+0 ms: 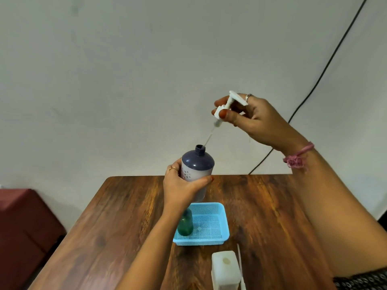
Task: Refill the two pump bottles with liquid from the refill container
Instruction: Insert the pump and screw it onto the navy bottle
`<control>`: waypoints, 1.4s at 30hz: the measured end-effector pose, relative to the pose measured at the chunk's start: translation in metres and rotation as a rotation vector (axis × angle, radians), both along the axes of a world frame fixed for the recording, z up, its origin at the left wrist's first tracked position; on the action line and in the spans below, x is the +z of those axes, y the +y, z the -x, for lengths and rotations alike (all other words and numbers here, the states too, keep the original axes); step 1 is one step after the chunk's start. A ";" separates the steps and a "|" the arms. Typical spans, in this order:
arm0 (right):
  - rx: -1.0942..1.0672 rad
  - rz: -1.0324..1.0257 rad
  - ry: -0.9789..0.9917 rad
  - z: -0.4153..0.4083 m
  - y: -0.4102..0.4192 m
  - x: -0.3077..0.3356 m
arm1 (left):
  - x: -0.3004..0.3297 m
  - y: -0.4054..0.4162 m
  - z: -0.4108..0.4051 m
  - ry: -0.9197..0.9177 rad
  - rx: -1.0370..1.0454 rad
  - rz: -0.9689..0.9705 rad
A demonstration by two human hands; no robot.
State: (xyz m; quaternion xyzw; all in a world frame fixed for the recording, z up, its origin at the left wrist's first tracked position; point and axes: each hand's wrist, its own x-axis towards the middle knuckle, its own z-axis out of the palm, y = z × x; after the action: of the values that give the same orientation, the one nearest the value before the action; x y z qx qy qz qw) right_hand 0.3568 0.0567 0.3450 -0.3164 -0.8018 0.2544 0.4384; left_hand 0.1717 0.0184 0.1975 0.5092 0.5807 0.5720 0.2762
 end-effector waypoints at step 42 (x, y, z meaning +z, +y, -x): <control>-0.029 0.137 -0.032 -0.007 -0.011 -0.032 | 0.005 -0.016 -0.053 -0.064 0.083 -0.044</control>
State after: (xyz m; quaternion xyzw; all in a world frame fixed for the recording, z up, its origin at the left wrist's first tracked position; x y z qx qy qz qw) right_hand 0.3635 0.0459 0.3127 -0.3611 -0.7849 0.2972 0.4066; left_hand 0.2245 0.0028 0.2024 0.4723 0.5793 0.6116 0.2593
